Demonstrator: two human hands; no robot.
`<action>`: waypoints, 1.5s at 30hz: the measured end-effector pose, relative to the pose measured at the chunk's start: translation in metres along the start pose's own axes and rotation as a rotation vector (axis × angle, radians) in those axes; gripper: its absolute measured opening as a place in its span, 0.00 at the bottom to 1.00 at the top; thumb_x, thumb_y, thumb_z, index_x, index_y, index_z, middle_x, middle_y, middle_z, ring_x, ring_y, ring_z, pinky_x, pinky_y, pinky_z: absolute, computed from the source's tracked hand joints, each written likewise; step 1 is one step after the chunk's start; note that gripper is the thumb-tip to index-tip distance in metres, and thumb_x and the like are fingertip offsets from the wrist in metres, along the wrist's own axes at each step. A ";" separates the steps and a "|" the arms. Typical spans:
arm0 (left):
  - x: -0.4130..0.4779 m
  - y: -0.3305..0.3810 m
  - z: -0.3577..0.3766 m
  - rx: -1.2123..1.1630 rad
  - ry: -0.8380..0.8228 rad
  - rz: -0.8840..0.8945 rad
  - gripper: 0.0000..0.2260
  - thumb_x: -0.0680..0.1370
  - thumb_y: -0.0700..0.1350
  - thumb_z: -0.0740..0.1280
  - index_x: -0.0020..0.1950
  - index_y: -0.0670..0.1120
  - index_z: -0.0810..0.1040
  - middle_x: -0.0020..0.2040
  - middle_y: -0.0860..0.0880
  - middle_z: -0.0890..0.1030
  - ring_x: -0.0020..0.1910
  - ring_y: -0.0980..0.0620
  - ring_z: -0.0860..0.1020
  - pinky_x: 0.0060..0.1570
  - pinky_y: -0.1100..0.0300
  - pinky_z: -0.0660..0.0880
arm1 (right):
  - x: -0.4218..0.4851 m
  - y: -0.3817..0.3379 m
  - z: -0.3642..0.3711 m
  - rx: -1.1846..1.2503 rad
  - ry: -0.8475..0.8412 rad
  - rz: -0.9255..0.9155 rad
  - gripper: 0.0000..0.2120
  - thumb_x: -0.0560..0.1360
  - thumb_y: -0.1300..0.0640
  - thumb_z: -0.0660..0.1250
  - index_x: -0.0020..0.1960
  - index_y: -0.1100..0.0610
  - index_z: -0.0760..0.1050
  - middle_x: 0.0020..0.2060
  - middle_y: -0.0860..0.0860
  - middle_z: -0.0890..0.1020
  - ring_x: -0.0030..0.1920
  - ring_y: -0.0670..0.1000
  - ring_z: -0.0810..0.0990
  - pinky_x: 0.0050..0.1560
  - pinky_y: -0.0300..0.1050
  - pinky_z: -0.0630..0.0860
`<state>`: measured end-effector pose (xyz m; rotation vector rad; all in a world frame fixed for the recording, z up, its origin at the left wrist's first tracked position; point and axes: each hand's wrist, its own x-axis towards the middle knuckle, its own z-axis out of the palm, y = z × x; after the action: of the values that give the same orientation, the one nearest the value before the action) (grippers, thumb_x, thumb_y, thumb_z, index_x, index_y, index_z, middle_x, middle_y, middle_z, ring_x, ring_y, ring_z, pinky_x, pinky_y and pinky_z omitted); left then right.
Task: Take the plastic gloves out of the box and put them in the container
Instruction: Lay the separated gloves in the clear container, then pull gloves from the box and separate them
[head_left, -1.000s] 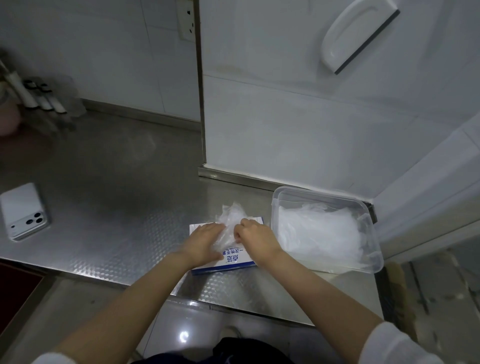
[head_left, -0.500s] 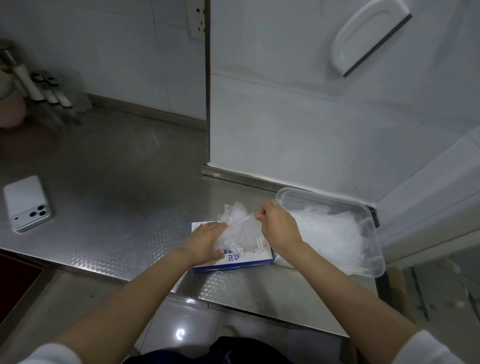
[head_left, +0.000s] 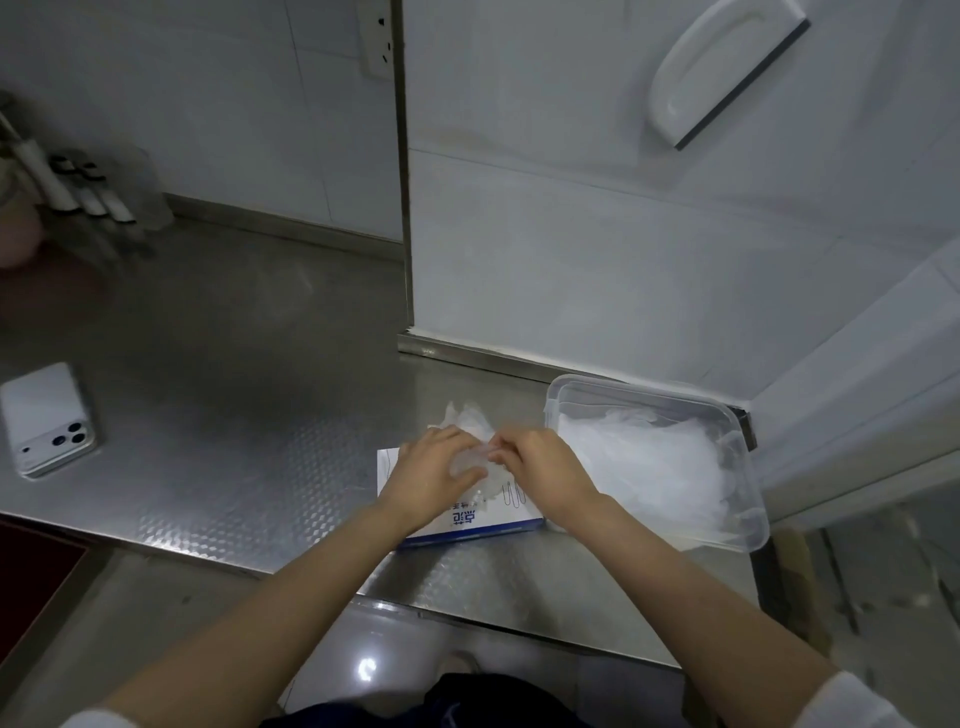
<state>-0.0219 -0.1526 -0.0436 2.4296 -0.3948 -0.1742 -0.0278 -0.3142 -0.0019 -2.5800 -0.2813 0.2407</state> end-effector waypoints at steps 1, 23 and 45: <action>0.002 -0.001 0.002 0.006 0.000 -0.022 0.13 0.77 0.52 0.67 0.58 0.49 0.79 0.57 0.55 0.77 0.60 0.53 0.72 0.62 0.51 0.65 | -0.001 0.000 0.000 -0.004 0.005 0.000 0.09 0.79 0.56 0.62 0.50 0.58 0.78 0.42 0.54 0.83 0.43 0.52 0.80 0.45 0.47 0.75; -0.002 0.007 -0.016 -0.012 -0.092 -0.042 0.27 0.67 0.62 0.52 0.61 0.52 0.73 0.59 0.57 0.68 0.62 0.58 0.65 0.63 0.55 0.62 | 0.001 0.010 -0.020 -0.007 0.105 -0.072 0.14 0.81 0.52 0.58 0.60 0.58 0.75 0.56 0.51 0.77 0.58 0.50 0.72 0.55 0.38 0.66; -0.002 0.001 -0.006 -0.156 -0.004 -0.083 0.09 0.76 0.52 0.65 0.53 0.49 0.75 0.50 0.52 0.78 0.53 0.53 0.74 0.56 0.55 0.70 | 0.007 -0.002 -0.008 0.228 0.035 0.041 0.06 0.78 0.57 0.62 0.45 0.55 0.77 0.39 0.52 0.84 0.40 0.49 0.82 0.47 0.49 0.79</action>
<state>-0.0229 -0.1490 -0.0382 2.2928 -0.2717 -0.2377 -0.0193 -0.3142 0.0054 -2.3635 -0.1766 0.2278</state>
